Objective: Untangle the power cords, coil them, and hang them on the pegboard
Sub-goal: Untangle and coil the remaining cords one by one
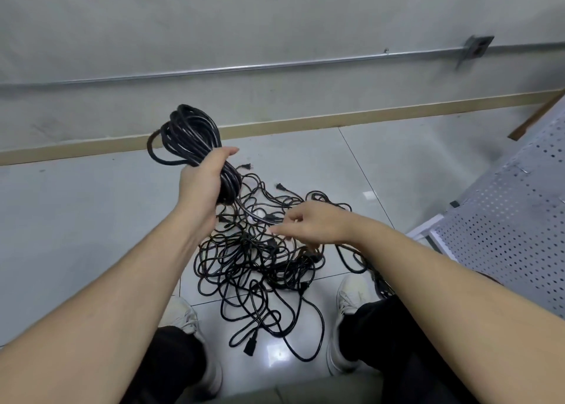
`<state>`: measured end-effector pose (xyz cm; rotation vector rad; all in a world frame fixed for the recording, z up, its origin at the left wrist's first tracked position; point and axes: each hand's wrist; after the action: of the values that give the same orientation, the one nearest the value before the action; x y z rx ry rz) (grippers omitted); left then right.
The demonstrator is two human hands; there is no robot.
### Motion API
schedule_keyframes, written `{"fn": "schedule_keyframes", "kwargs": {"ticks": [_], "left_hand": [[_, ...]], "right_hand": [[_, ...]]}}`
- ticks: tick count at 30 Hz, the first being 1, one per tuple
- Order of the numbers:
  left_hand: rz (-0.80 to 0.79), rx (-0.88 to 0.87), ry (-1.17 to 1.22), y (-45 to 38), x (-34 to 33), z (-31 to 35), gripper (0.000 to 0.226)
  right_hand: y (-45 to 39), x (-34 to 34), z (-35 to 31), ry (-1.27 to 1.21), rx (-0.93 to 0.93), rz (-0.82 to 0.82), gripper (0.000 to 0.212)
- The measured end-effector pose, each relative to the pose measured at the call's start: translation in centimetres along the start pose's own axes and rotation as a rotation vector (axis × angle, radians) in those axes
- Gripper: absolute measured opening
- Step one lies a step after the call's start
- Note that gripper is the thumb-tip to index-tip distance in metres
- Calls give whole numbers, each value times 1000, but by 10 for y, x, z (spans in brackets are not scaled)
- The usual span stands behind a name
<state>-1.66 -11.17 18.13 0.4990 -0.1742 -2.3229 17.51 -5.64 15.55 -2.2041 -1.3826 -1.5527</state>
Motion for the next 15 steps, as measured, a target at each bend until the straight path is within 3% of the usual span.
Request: {"fn": "schedule_keyframes", "kwargs": {"ticks": [4,7,10,15], "left_hand": [[-46,-150,-459,2,2,-11,21],[-207,-77,-669,1,6,-18,39],[-436,72,-684,9,5,-22,35],[-653,169,-608,30,-7,-23,55]], "right_hand": [[-1,7,13,-56,2,192,40],[3,10,14,-217,125,266,22],[10,17,14,-295,203,395,10],[9,21,16,-383,196,483,25]]}}
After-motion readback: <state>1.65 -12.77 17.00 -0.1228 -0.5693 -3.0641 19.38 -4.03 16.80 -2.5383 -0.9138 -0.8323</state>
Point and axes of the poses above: each hand's wrist, its own y-axis away from the middle knuckle, its own x-axis out of the back of the hand, z = x × y, and after that the axes turned 12 degrees about y, right-handed
